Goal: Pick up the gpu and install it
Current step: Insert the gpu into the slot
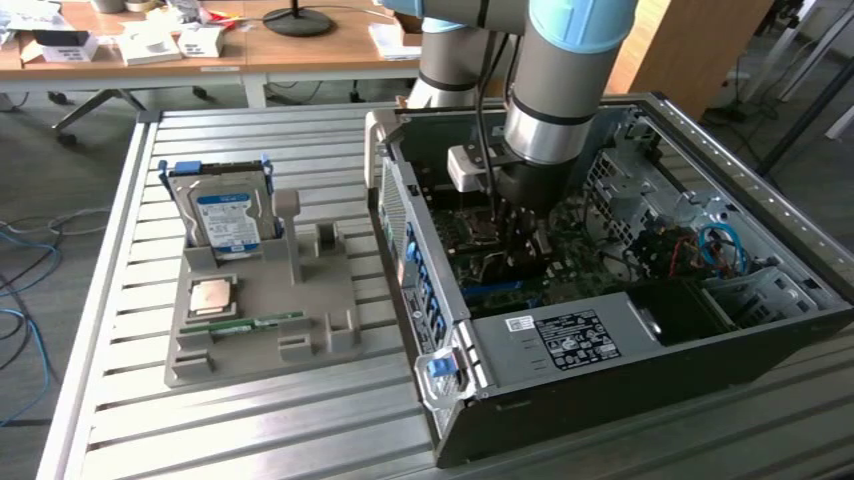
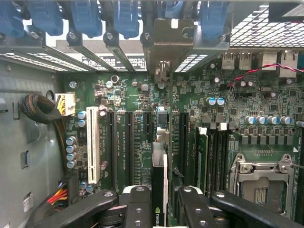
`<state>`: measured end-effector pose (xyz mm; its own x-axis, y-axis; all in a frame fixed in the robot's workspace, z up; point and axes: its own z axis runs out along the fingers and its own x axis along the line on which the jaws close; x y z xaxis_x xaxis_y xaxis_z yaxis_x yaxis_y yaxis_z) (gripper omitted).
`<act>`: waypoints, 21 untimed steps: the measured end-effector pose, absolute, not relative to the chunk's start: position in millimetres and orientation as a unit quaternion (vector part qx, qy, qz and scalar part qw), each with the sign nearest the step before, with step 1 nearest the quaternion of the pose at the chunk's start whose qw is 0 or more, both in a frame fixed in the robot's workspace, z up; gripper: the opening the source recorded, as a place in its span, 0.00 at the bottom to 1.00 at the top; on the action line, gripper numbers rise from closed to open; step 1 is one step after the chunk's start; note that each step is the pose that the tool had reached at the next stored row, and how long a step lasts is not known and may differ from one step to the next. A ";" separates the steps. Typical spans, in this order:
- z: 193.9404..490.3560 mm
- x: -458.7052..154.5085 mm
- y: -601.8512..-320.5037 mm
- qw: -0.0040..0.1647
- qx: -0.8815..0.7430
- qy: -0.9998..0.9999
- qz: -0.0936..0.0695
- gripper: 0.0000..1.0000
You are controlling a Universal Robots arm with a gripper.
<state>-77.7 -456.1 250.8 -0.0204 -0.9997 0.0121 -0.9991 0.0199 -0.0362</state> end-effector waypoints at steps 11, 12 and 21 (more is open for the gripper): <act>250.2 -77.7 -456.1 0.008 -0.700 0.714 -0.017 0.26; 250.1 -77.7 -456.1 0.008 -0.701 0.713 -0.017 0.26; 250.1 -77.5 -455.9 0.009 -0.705 0.709 -0.017 0.26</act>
